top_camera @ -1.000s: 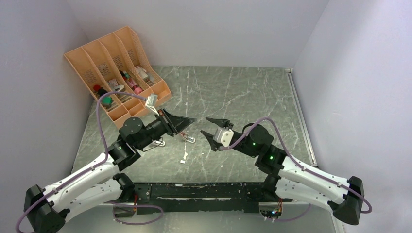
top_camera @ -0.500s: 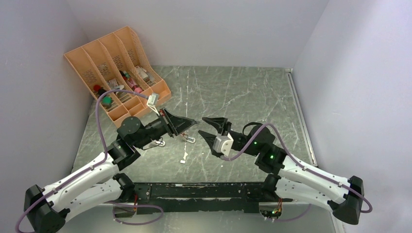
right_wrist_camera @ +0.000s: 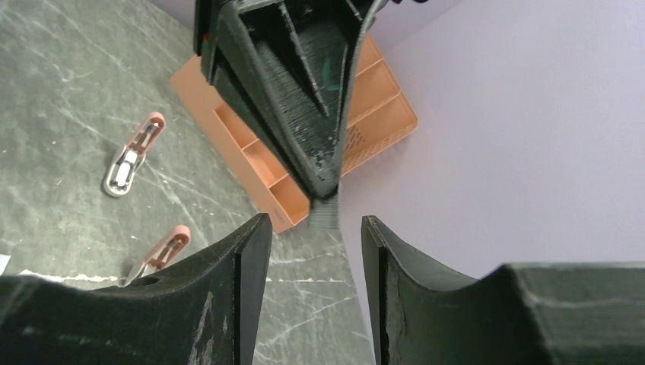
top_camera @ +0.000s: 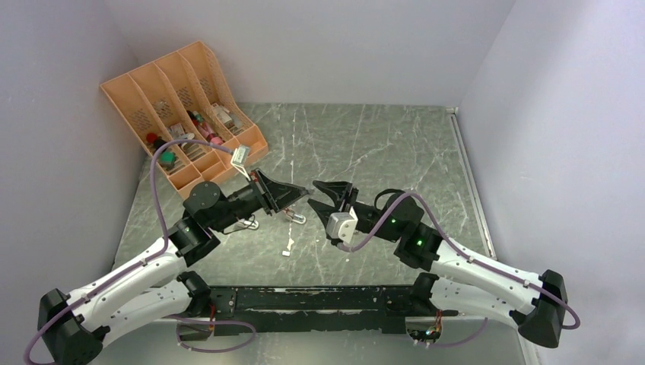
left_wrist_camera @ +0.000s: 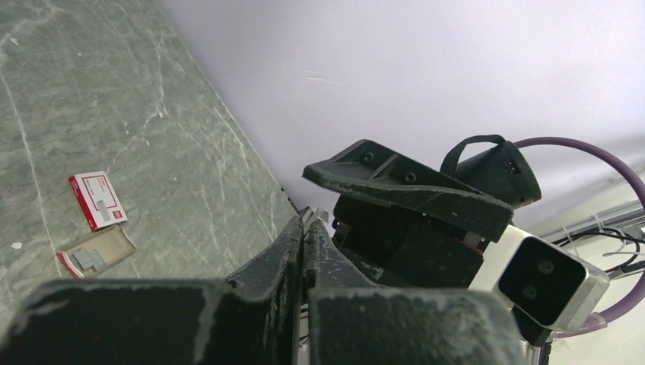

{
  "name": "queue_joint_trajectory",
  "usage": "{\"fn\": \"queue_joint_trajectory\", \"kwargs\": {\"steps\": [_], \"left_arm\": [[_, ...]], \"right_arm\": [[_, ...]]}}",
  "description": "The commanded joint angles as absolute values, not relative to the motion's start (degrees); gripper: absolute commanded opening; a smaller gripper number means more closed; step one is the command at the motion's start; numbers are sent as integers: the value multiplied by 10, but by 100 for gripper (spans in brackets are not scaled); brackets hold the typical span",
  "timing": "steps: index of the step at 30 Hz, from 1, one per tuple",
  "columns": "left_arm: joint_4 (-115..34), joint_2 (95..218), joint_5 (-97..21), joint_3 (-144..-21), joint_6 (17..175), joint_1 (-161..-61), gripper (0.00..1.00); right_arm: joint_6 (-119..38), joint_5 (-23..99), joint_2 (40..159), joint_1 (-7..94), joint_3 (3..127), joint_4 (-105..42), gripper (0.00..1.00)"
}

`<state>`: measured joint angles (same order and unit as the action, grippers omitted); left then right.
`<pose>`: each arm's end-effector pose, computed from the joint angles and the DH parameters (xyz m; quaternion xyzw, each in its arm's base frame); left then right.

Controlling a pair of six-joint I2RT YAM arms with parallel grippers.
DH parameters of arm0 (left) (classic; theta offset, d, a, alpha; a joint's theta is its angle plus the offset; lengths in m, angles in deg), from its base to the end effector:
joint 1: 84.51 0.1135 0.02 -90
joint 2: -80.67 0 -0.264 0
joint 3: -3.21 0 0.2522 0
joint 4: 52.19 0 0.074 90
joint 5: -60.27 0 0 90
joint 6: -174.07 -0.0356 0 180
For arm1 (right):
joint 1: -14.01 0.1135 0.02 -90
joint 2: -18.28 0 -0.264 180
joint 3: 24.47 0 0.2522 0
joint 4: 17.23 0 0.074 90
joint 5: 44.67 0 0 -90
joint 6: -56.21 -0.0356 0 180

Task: Load the staples into the stapler
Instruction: Pick up the staple from the center of the board.

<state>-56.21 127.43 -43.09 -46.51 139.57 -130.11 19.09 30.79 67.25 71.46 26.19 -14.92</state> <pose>0.1332 -0.1478 0.3320 0.0300 0.6633 -0.6233 0.4131 0.1038 0.1793 0.3277 -0.6081 0.3105 0.1152 0.7215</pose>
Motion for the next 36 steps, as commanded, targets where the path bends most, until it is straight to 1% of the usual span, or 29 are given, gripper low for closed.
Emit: {"fn": "queue_joint_trajectory", "kwargs": {"steps": [1, 3, 6, 8, 10, 13, 17, 19, 20, 21, 25, 27, 28, 30, 32, 34, 36], "left_arm": [[-576, 1277, -450, -482, 1392, -1304, 7], [-576, 1277, -451, -482, 1391, -1304, 7], [-576, 1278, -451, -482, 1391, -1303, 7], [-576, 1278, -451, -482, 1392, -1304, 7], [-575, 1278, -452, -483, 1392, -1304, 7], [-576, 1279, -452, -482, 1392, -1304, 7], [-576, 1279, -452, -484, 1393, -1304, 7], [-578, 1278, -454, -484, 1393, -1304, 9], [-579, 1278, -455, -484, 1393, -1304, 12], [-581, 1277, -457, -484, 1392, -1303, 17], [-581, 1266, -456, -488, 1377, -1304, 54], [-565, 1254, -447, -496, 1361, -1304, 71], [-556, 1247, -439, -499, 1351, -1304, 77], [-535, 1230, -422, -506, 1327, -1304, 85], [-508, 1212, -398, -510, 1299, -1304, 89], [-493, 1197, -386, -514, 1264, -1304, 91], [-479, 1184, -382, -522, 1217, -1304, 90]], "right_arm": [[178, 322, 675, 716, 277, -98, 50], [174, 321, 678, 716, 281, -101, 49], [168, 322, 681, 716, 286, -111, 43], [162, 323, 683, 716, 290, -119, 37], [161, 323, 682, 716, 291, -125, 28], [157, 325, 680, 716, 289, -125, 20], [150, 324, 681, 716, 291, -135, 15], [144, 326, 681, 716, 292, -140, 13], [143, 327, 682, 716, 292, -141, 13], [140, 330, 681, 716, 291, -141, 13], [126, 341, 670, 716, 284, -136, 12], [114, 342, 664, 717, 284, -138, 12], [107, 343, 661, 716, 284, -140, 12], [90, 338, 653, 716, 284, -145, 12], [67, 333, 647, 716, 283, -145, 12], [31, 328, 642, 716, 282, -142, 13], [-2, 320, 639, 716, 284, -141, 14]]}}
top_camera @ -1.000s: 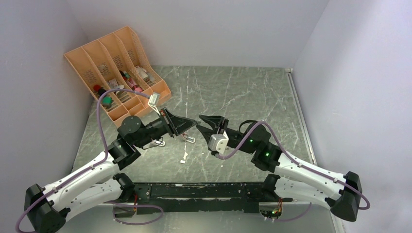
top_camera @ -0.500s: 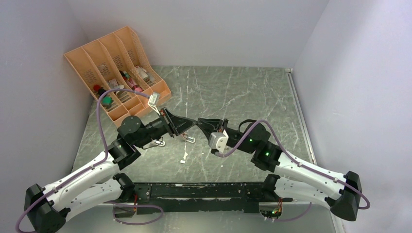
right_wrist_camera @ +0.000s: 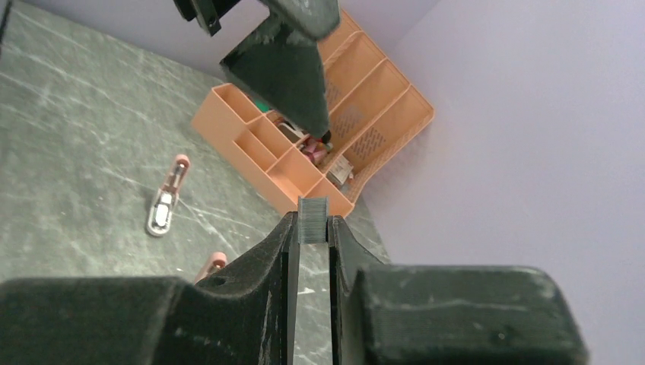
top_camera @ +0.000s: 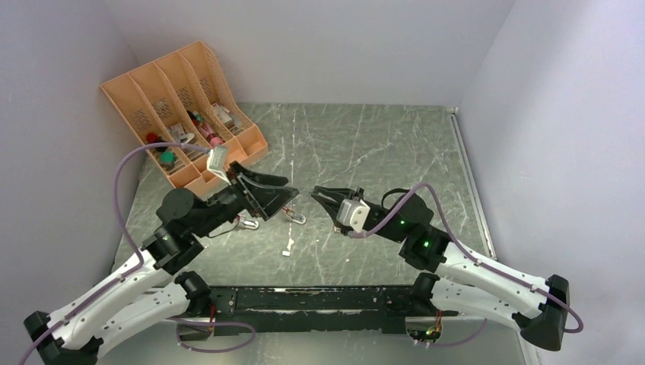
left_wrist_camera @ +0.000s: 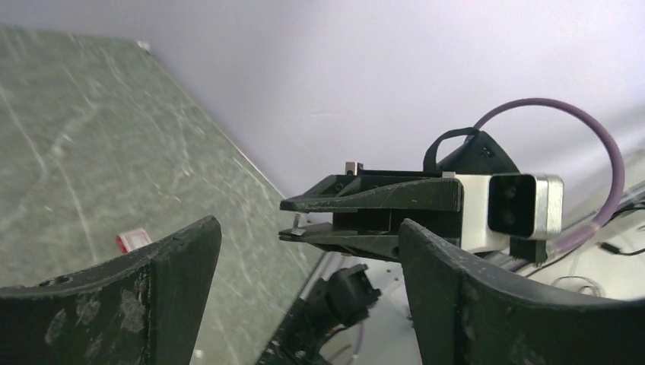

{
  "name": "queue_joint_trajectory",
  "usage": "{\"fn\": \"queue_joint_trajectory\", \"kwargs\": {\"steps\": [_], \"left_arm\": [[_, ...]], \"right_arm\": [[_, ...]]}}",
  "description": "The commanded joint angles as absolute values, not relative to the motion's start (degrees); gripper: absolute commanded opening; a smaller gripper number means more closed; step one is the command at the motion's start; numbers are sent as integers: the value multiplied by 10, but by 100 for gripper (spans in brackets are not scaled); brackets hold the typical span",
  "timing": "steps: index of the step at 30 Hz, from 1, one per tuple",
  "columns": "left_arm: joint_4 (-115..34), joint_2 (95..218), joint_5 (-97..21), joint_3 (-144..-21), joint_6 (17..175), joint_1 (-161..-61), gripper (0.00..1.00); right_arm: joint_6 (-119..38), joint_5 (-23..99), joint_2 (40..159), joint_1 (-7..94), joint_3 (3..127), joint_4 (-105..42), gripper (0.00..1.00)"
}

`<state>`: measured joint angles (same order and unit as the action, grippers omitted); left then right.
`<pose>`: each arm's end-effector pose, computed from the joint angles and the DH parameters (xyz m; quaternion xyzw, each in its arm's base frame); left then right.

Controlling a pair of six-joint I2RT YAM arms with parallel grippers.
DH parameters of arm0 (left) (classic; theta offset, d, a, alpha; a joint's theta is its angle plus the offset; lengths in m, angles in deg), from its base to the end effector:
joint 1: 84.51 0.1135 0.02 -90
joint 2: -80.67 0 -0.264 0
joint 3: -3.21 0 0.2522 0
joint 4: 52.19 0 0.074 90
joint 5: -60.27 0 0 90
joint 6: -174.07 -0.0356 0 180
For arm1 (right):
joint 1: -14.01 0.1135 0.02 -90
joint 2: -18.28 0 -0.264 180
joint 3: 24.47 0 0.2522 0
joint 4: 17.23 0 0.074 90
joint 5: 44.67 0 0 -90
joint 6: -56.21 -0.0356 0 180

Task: Load the staples into the stapler
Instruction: Pick up the staple from the center of the board.

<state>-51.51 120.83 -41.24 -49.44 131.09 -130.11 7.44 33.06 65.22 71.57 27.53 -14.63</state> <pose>0.1146 -0.1272 0.3606 0.0700 0.6283 -0.6020 0.4877 0.1002 0.1718 0.3431 -0.5493 0.3649 0.1759 0.7309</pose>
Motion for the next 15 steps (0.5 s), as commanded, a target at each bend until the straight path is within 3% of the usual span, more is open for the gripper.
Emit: {"fn": "queue_joint_trajectory", "kwargs": {"steps": [1, 7, 15], "left_arm": [[-470, 1178, -381, -526, 1192, -1304, 89], [-440, 1140, -413, -544, 981, -1304, 89], [-418, 1139, -559, -555, 770, -1304, 87]], "right_arm": [[-20, 315, 638, 716, 284, -139, 14], [-82, 275, 629, 716, 287, -131, 15], [-142, 216, 630, 716, 288, -93, 16]]}}
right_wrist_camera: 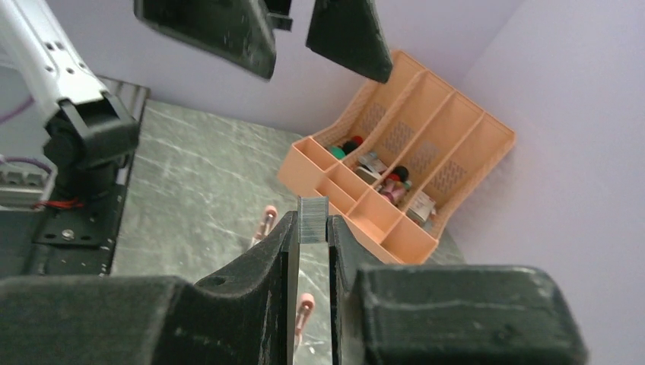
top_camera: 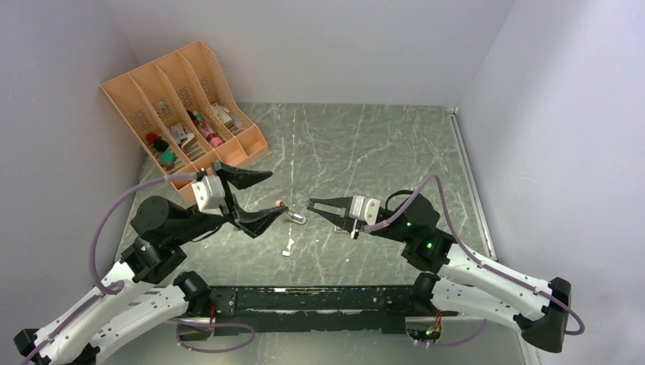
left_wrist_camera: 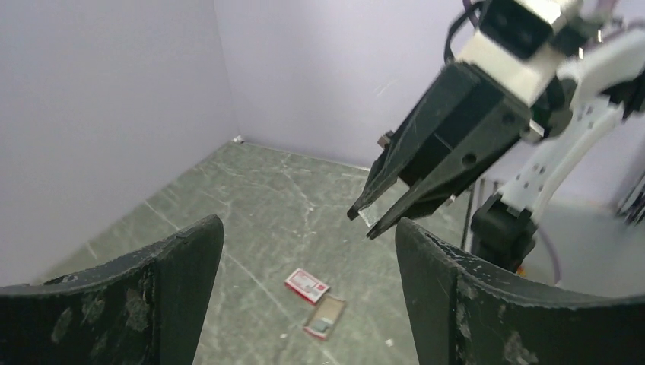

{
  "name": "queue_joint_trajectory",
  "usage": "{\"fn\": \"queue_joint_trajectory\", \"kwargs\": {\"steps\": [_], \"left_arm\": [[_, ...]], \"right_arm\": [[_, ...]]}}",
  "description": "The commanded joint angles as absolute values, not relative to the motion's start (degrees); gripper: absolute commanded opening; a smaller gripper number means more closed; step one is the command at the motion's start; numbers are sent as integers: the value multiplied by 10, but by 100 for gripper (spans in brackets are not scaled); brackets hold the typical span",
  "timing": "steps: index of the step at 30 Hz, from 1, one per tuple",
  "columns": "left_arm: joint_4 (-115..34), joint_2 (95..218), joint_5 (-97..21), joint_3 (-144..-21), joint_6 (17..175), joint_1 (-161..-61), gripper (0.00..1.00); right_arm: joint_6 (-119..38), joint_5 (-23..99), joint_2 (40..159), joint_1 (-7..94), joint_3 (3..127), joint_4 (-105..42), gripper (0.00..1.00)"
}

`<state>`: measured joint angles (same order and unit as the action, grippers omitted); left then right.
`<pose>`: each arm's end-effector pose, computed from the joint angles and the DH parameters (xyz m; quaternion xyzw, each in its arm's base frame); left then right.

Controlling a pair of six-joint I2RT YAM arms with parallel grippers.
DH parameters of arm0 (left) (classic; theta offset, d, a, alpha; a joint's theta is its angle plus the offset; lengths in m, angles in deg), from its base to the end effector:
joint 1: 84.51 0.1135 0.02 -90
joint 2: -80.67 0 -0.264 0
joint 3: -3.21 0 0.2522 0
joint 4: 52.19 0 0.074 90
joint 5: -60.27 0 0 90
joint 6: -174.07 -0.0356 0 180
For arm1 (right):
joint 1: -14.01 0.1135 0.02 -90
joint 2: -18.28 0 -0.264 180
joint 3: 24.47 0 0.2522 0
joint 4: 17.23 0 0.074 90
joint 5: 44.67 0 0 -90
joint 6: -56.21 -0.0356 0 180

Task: Load the staples into the stapler
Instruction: Pick up the staple from the center of the board.

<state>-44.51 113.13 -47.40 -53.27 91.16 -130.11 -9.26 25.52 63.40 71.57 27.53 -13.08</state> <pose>0.0841 -0.1013 0.3882 0.3114 0.5187 -0.4335 0.6679 0.0915 0.1665 0.3513 -0.5115 0.3852 0.3210 0.6978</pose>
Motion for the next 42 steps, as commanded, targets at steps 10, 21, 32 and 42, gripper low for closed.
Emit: {"fn": "queue_joint_trajectory", "kwargs": {"steps": [10, 21, 32, 42], "left_arm": [[-351, 1202, -724, -605, 602, -1304, 81], [-307, 1236, -779, -629, 558, -1304, 68], [-296, 1243, -782, -638, 544, -1304, 45], [-286, 1247, -779, -645, 538, -1304, 28]], "right_arm": [[-164, 156, 654, 716, 302, -89, 17], [-157, 153, 663, 716, 305, -87, 18], [-139, 152, 670, 716, 310, -108, 18], [-131, 148, 673, 716, 311, -116, 19]]}}
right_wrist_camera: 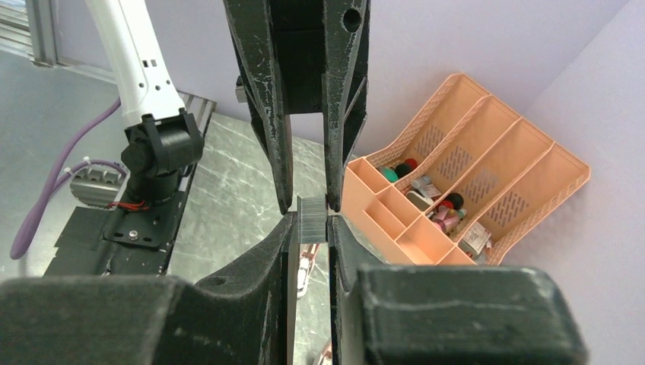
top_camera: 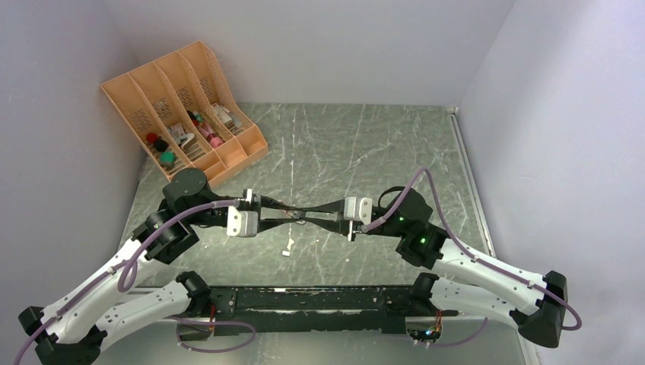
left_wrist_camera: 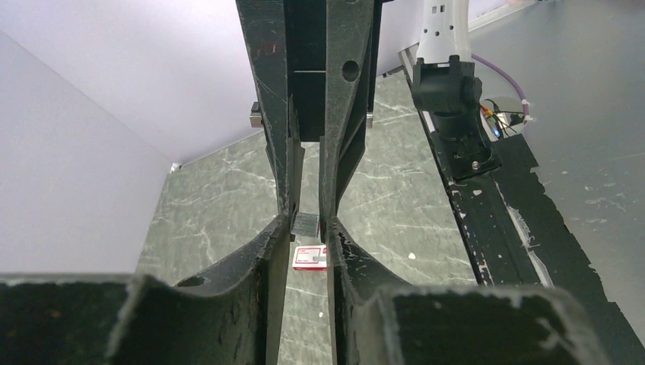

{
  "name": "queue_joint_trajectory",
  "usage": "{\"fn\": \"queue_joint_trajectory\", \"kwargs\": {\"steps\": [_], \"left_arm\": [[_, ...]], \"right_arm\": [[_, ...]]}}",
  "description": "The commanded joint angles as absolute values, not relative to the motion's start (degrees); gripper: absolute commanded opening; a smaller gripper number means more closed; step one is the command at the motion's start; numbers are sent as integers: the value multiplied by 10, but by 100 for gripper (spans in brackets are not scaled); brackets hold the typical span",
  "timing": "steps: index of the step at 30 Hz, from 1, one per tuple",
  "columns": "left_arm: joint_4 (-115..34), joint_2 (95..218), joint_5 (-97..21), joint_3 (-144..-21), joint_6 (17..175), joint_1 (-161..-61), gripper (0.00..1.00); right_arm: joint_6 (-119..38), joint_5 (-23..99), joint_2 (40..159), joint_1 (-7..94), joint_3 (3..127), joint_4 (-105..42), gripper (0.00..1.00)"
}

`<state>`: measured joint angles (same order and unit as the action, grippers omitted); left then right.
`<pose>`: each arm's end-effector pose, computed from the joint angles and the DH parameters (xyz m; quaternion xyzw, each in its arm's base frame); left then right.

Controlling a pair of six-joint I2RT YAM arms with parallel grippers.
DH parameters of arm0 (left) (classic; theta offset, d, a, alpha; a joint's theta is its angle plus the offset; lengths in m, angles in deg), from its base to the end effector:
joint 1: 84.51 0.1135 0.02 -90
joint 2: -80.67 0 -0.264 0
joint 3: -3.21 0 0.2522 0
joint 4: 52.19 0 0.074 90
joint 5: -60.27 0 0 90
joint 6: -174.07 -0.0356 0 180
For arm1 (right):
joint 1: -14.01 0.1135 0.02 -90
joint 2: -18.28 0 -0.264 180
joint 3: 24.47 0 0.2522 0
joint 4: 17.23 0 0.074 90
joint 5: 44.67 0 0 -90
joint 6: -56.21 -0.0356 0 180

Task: Load the staples into the stapler
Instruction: Pick up the staple from the center of the board.

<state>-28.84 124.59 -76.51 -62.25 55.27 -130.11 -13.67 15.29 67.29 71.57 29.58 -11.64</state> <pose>0.0953 -0.1344 0.3861 0.6186 0.3580 -0.3754 0.5902 0.0928 0.1793 0.3543 -0.5421 0.3553 0.3953 0.6508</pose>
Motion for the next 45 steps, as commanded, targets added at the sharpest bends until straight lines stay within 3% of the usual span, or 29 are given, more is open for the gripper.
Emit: {"fn": "queue_joint_trajectory", "kwargs": {"steps": [1, 4, 9, 14, 16, 19, 21, 23, 29, 36, 41, 45], "left_arm": [[-285, 1247, -779, -646, 538, -1304, 26], [-282, 1248, -778, -648, 537, -1304, 22], [-283, 1250, -776, -648, 538, -1304, 8], [-280, 1251, -776, -649, 538, -1304, 7], [-280, 1250, -773, -649, 537, -1304, 7], [-282, 1247, -770, -648, 539, -1304, 7], [-285, 1247, -768, -646, 541, -1304, 7], [-287, 1245, -766, -644, 543, -1304, 7], [-330, 1238, -725, -626, 609, -1304, 7], [-469, 1217, -594, -572, 832, -1304, 7], [-475, 1205, -453, -572, 989, -1304, 7], [-486, 1197, -460, -573, 1055, -1304, 7]], "right_arm": [[-130, 148, 673, 716, 312, -116, 19], [-127, 147, 673, 716, 311, -119, 19], [-125, 147, 672, 716, 312, -121, 20], [-124, 147, 671, 717, 311, -121, 21], [-124, 148, 670, 716, 311, -121, 29], [-120, 151, 668, 716, 309, -120, 52], [-117, 155, 665, 716, 307, -119, 70], [-113, 160, 658, 716, 304, -116, 98], [-80, 210, 631, 716, 287, -108, 100], [-103, 395, 627, 716, 341, -159, 100], [-2, 366, 614, 716, 351, -207, 100], [55, 325, 602, 716, 334, -190, 100]]}}
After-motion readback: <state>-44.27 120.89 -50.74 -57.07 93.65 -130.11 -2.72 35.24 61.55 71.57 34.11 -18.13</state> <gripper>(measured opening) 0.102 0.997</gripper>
